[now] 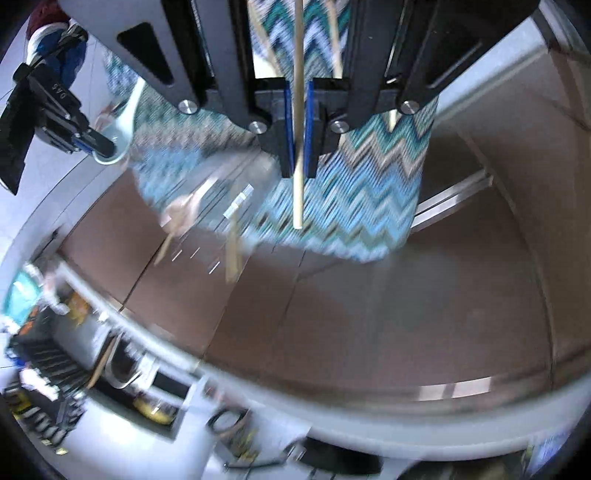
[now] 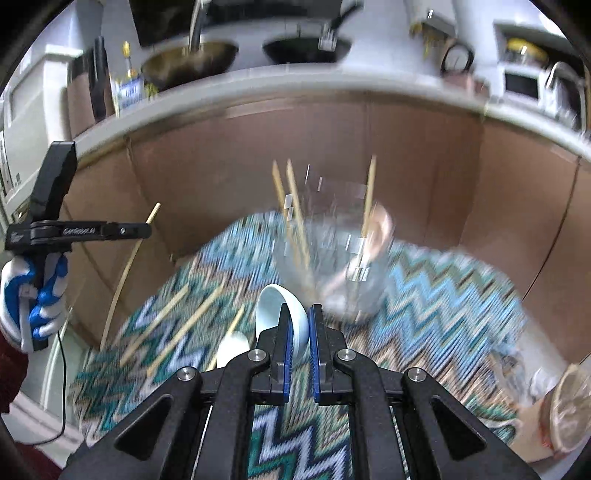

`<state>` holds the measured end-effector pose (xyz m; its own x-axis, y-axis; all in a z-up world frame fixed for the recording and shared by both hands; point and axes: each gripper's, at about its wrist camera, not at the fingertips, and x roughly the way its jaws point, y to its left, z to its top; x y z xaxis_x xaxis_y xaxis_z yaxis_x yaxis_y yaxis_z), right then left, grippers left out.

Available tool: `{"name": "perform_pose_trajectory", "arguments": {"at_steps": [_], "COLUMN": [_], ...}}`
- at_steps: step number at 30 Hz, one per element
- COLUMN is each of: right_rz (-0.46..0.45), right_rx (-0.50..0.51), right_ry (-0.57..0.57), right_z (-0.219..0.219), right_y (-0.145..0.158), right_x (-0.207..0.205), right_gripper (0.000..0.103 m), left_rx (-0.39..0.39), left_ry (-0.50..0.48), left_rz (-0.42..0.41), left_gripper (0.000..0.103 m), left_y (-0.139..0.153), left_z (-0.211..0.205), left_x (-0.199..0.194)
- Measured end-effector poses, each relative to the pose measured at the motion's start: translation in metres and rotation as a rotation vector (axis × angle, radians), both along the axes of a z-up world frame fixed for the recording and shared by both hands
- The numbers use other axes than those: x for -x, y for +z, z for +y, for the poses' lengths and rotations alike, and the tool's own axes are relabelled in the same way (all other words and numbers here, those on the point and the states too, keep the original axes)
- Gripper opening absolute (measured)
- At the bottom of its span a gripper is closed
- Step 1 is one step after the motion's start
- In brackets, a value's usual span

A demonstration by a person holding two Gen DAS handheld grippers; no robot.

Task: Organize utensils
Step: 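Lift and carry the chopstick and white spoon over the holder, then open the right tool releasing the spoon while the left tool drops the chopstick into the holder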

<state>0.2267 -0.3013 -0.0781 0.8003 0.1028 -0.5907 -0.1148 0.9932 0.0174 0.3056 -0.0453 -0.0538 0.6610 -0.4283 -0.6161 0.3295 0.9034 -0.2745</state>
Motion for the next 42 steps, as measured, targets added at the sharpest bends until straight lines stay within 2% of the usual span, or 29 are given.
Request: {"name": "perform_pose_trajectory", "arguments": {"at_steps": [4,7,11,15,20,27,35,37,39,42], "right_rz": [-0.175,-0.282,-0.391,-0.450,-0.472,-0.449,-0.424,-0.423,-0.426,-0.432], "right_rx": [0.073,0.076,0.134,0.183,0.228,0.223,0.201,0.200,0.194,0.187], "right_ry": [-0.089,-0.142,-0.216,-0.273,-0.311,-0.324,-0.304,-0.302,-0.304,-0.309], "right_z": [0.001,-0.001,0.000,-0.001,-0.005,-0.018,-0.021,-0.021,-0.021,-0.021], "right_y": [0.042,0.062,0.075,0.072,0.053,0.017,-0.010,-0.010,-0.009,-0.005], "right_x": [0.000,-0.007,-0.024,-0.045,-0.072,-0.096,-0.096,-0.095,-0.092,-0.087], "right_gripper": [0.008,0.008,0.008,0.008,0.008,0.008,0.010,0.013,0.026,0.030], "left_rx": [0.101,0.182,0.257,0.316,0.273,0.204,0.154,0.136,0.120,0.107], "left_ry": [-0.016,-0.018,0.008,0.054,0.137,0.202,0.228,0.225,0.220,0.216], "left_rz": [-0.135,-0.209,-0.294,-0.355,-0.432,-0.448,-0.459,-0.462,-0.464,-0.465], "left_gripper": [0.005,0.005,0.005,0.005,0.005,0.005,0.006,0.006,0.006,0.008], "left_y": [0.046,0.070,0.086,0.081,0.054,0.008,-0.016,-0.018,-0.018,-0.015], "left_z": [-0.020,-0.037,-0.061,-0.083,-0.115,-0.137,-0.144,-0.145,-0.144,-0.141], "left_x": [-0.002,-0.011,-0.027,-0.049,-0.070,-0.095,-0.099,-0.096,-0.091,-0.082]}}
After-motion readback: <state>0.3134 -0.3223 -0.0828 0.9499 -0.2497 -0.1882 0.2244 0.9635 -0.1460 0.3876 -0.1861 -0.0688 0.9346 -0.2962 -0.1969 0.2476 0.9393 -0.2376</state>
